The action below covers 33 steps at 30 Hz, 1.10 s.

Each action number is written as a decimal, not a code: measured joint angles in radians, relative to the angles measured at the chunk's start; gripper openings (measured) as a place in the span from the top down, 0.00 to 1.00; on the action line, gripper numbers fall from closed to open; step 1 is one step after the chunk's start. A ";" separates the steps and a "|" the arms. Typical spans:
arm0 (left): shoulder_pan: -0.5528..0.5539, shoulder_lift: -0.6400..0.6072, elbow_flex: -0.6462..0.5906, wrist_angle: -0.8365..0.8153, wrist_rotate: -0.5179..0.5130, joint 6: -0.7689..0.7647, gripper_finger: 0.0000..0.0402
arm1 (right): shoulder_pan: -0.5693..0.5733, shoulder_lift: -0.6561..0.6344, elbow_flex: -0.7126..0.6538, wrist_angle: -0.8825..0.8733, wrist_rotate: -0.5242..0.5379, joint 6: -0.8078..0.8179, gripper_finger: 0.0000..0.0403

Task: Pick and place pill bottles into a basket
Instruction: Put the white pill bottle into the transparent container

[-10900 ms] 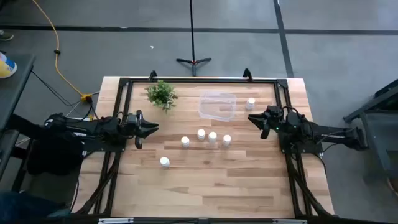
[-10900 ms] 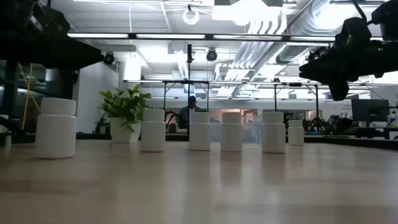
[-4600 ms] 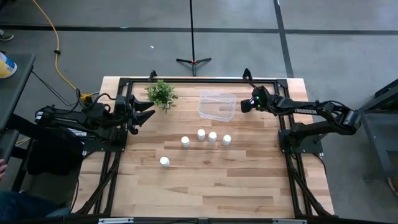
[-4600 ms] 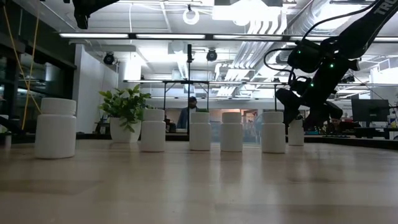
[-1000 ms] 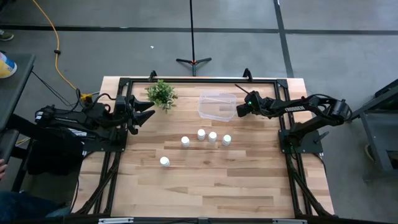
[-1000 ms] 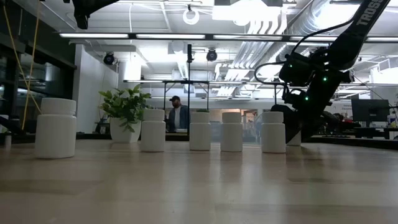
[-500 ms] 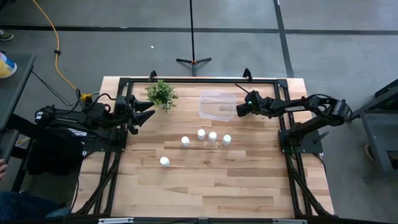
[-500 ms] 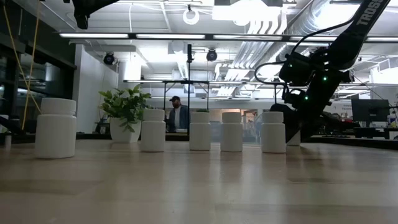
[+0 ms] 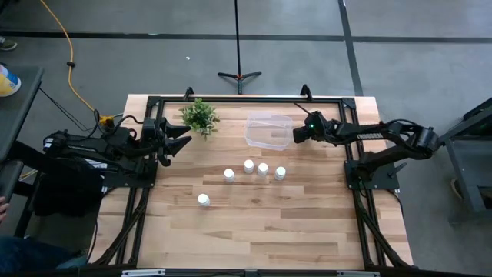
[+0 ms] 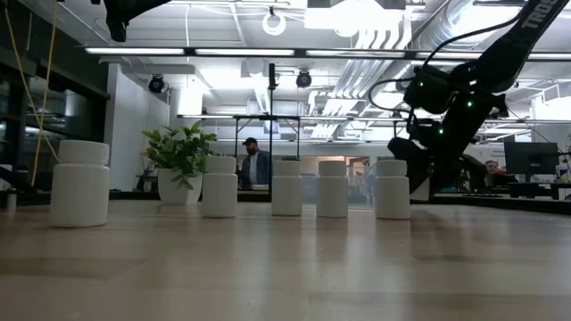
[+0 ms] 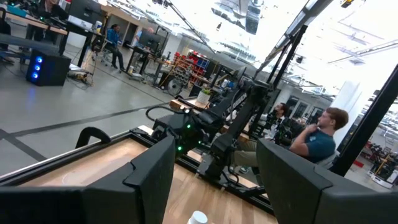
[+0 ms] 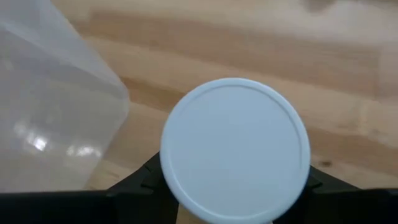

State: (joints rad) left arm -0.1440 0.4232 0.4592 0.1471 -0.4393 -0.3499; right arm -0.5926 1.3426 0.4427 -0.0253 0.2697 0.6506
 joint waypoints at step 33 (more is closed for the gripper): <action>0.000 0.000 0.000 0.000 0.000 0.001 0.35 | 0.000 -0.296 0.001 -0.073 0.017 0.000 0.58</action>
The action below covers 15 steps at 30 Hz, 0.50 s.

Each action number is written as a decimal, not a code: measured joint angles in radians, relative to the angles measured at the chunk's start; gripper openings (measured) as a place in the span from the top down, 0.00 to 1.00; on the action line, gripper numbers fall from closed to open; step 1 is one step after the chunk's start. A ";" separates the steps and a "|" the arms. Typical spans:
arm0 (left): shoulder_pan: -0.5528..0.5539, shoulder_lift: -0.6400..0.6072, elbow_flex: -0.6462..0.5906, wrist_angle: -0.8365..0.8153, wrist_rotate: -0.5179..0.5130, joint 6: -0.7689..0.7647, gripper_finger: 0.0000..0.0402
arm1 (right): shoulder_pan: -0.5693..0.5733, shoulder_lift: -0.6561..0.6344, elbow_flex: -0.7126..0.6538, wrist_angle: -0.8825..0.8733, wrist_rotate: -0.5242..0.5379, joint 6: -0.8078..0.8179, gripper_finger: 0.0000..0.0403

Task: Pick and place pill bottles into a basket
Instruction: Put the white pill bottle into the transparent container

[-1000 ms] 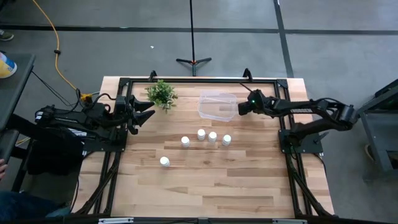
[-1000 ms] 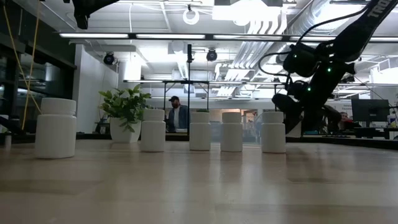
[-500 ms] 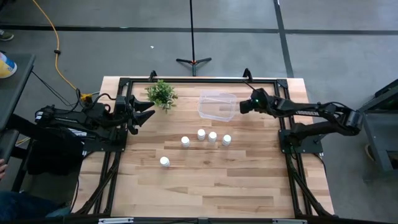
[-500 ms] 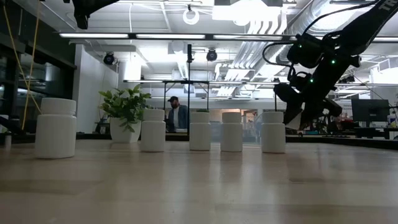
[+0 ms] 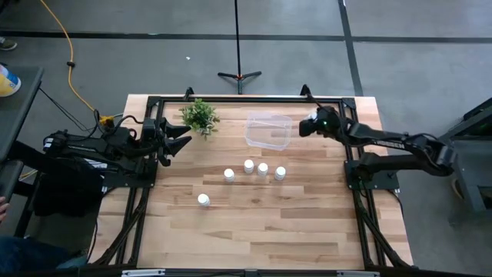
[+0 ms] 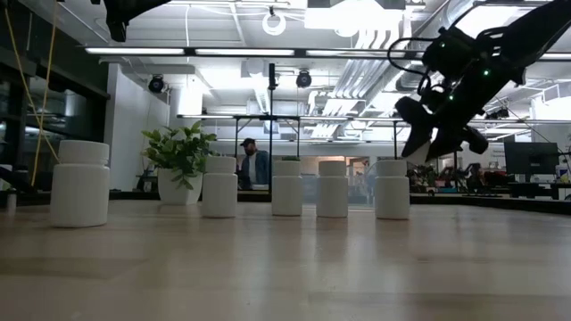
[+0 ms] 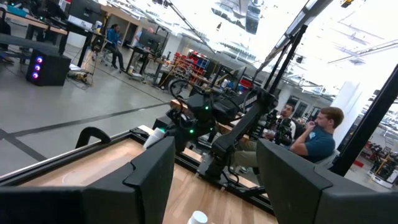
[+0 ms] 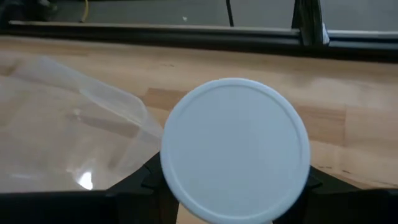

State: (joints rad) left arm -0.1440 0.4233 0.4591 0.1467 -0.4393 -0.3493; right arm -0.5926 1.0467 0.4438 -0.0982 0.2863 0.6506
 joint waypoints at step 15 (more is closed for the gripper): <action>0.000 0.000 0.000 -0.007 0.000 0.000 0.35 | 0.000 -0.067 0.222 -0.250 -0.037 -0.136 0.58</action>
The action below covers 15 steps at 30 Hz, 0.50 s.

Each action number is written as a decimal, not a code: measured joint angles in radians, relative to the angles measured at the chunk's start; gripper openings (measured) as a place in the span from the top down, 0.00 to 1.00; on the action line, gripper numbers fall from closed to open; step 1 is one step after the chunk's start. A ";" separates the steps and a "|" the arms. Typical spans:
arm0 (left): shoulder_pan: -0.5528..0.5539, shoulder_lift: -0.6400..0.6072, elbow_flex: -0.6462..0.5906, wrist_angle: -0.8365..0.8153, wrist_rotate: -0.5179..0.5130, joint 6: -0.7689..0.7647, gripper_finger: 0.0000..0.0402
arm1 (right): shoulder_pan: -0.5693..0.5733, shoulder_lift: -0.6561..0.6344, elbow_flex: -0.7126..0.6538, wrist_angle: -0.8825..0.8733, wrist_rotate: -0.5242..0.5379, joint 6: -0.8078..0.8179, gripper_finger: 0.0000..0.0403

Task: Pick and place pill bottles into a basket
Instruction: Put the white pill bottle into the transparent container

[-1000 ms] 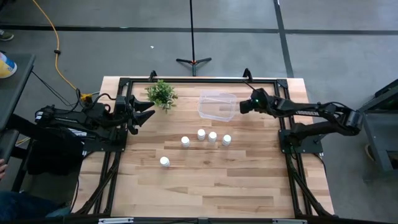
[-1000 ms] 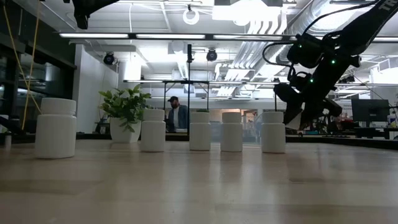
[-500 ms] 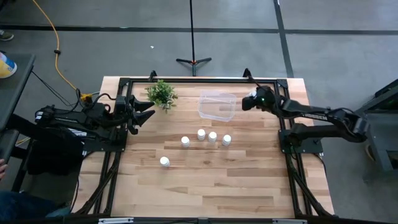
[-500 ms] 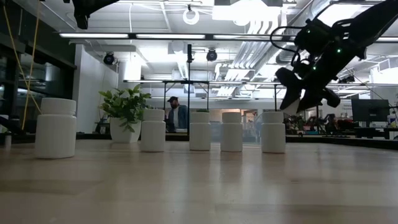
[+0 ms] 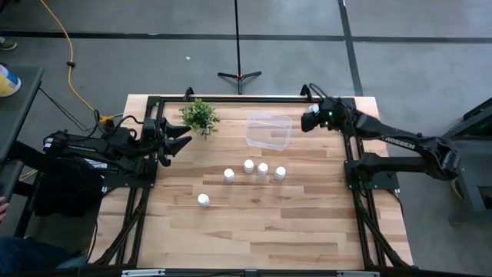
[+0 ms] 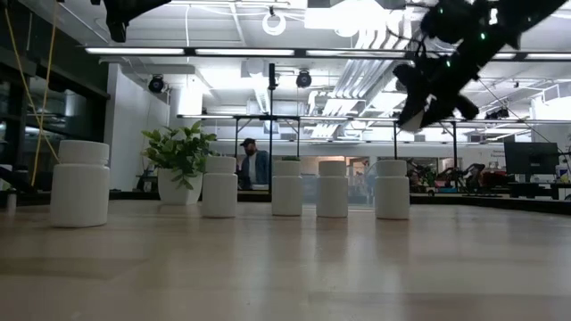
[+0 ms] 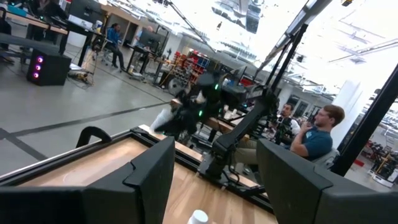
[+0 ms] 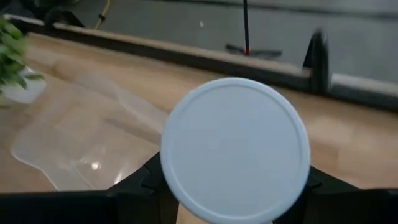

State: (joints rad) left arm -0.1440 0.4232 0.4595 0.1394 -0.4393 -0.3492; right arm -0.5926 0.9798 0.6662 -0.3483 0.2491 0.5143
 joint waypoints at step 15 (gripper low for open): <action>0.000 0.000 0.000 -0.011 0.000 0.000 0.35 | -0.001 0.000 0.350 -0.219 0.078 -0.147 0.58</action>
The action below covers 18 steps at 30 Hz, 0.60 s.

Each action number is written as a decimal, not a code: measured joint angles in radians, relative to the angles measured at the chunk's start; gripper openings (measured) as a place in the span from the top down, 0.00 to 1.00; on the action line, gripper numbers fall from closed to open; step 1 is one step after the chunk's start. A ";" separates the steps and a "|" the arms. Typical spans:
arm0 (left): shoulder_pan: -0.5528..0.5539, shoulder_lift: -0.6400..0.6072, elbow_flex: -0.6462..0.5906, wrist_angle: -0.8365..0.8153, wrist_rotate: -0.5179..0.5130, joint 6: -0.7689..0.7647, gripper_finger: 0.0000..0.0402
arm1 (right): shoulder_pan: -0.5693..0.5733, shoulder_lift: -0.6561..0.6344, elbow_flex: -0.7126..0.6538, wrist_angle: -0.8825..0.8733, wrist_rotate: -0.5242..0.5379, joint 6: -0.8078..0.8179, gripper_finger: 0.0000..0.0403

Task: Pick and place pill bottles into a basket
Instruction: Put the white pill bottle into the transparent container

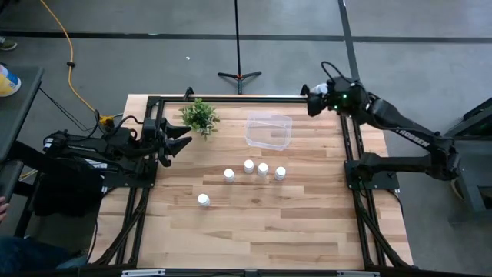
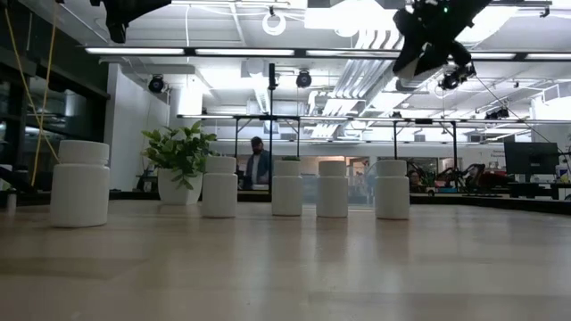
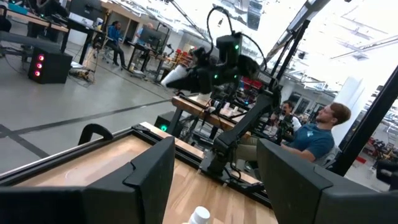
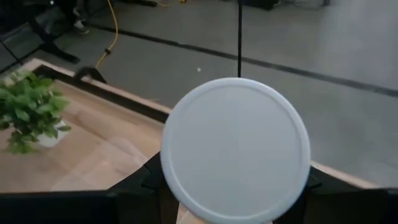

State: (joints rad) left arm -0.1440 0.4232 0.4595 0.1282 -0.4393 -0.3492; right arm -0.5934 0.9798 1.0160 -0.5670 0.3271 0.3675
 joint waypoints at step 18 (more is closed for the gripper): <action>0.000 0.000 0.000 -0.012 0.000 0.000 0.35 | 0.001 0.001 0.231 -0.102 0.000 -0.035 0.58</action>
State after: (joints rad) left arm -0.1440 0.4232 0.4595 0.1157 -0.4393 -0.3492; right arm -0.5926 0.9806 1.2469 -0.6686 0.3267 0.3321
